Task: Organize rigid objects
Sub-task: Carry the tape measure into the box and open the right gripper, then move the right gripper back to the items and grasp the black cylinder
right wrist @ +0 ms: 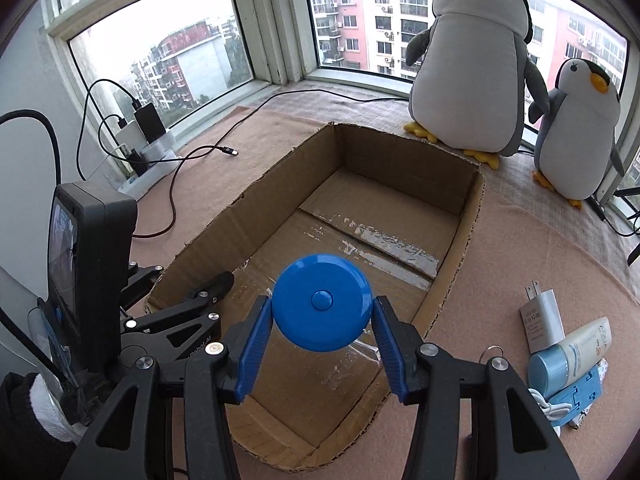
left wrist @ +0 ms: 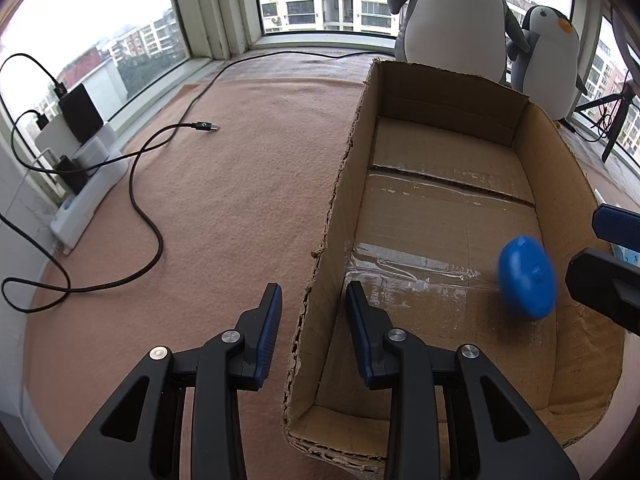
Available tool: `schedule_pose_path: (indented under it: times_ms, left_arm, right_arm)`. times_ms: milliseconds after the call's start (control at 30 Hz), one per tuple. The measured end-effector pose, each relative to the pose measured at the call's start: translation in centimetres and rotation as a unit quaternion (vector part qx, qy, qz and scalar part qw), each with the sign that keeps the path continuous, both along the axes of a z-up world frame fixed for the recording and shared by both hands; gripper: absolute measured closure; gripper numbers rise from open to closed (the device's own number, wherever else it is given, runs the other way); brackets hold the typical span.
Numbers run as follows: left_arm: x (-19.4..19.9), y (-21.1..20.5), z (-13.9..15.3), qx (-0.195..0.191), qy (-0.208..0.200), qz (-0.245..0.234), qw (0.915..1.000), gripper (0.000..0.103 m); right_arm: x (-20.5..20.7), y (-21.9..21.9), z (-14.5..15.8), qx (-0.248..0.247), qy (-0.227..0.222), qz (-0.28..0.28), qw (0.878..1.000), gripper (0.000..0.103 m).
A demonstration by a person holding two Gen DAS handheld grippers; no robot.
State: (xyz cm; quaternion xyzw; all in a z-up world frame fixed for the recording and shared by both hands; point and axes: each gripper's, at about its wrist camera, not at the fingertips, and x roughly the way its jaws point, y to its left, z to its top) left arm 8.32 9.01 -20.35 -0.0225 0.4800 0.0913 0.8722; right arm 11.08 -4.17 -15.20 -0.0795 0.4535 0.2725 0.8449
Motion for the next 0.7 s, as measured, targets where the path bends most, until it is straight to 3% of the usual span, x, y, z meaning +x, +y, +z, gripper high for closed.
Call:
schedule_pose_path:
  times_ms: [67, 167, 700]
  left_arm:
    - [0.1, 0.0, 0.0, 0.001, 0.001, 0.0, 1.0, 0.072]
    - [0.1, 0.0, 0.0, 0.001, 0.0, 0.0, 1.0, 0.072]
    - [0.1, 0.0, 0.0, 0.001, 0.0, 0.0, 1.0, 0.072]
  right_arm:
    - [0.0, 0.1, 0.1, 0.001, -0.002, 0.0, 1.0, 0.041]
    - [-0.1, -0.1, 0.5, 0.002, -0.008, -0.004, 1.0, 0.036]
    - [-1.2, -2.2, 1.5, 0.011, -0.013, -0.017, 1.0, 0.036]
